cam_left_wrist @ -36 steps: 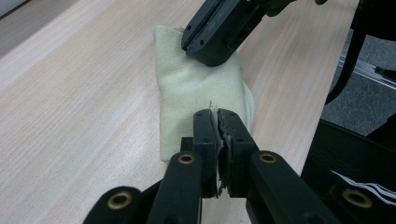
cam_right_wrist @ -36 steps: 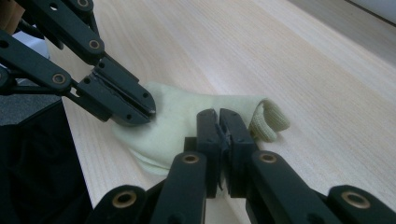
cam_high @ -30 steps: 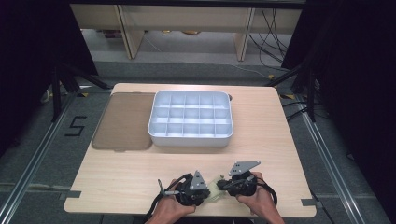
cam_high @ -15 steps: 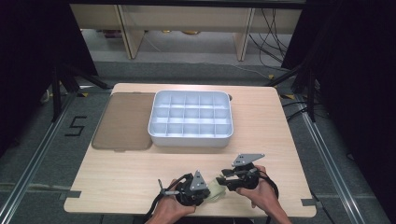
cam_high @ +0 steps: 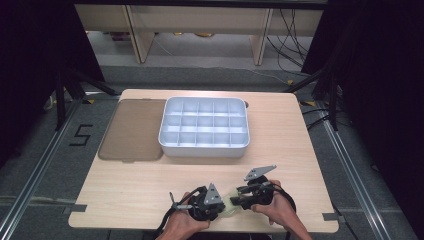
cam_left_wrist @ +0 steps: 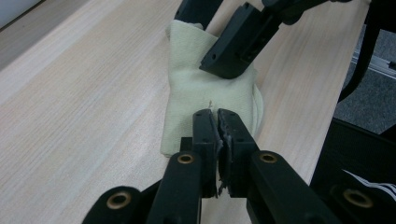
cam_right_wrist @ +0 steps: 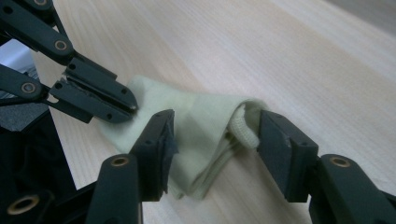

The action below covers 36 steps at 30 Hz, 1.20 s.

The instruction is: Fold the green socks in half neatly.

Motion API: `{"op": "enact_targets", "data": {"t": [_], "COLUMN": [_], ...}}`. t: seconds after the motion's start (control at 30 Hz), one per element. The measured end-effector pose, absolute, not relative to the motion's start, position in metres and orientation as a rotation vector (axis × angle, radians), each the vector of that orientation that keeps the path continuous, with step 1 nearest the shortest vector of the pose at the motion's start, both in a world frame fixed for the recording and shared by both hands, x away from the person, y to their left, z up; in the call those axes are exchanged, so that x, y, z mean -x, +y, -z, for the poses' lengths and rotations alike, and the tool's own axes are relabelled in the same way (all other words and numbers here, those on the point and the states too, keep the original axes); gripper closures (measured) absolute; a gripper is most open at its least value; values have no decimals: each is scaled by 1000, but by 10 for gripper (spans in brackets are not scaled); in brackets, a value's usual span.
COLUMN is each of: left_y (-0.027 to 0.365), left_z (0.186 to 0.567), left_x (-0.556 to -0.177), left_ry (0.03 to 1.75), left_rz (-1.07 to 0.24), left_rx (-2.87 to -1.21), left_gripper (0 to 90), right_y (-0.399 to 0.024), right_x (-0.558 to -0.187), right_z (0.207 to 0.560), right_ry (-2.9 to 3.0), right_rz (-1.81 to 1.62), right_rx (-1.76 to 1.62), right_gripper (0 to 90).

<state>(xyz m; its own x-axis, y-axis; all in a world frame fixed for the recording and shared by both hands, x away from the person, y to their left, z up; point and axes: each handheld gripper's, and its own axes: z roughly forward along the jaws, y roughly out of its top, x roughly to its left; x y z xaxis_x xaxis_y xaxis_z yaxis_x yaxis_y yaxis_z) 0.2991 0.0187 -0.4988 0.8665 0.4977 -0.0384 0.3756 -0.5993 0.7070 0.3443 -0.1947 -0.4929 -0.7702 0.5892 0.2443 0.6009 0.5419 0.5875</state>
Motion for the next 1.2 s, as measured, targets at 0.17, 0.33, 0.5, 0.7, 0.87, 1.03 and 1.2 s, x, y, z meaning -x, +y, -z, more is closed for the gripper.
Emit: {"op": "enact_targets", "data": {"t": [0.17,0.33,0.5,0.7,0.87,1.03,1.2], "left_y": [19,19,19,18,18,18,18], "left_z": [499,499,499,499,499,499,499], "left_x": [-299,-299,-299,-297,-298,-298,-297], "left_ry": [621,617,617,635,629,627,627], "left_rz": [-208,-211,-213,-211,-213,-214,-212], "left_rx": [-2288,-2292,-2289,-2285,-2287,-2288,-2286], "left_gripper": [849,849,849,849,849,850,850], "right_y": [-193,-192,-192,-193,-191,-189,-190], "right_x": [-345,-344,-344,-343,-341,-338,-345], "right_z": [495,497,499,500,497,481,479], "right_ry": [-2720,-2723,-2702,-2684,-2710,-2801,-2846], "right_rz": [1044,1031,1048,1053,1032,1046,1092], "right_rx": [1071,1055,1053,1055,1075,1047,1010], "right_gripper": [496,515,536,568,535,416,378]}}
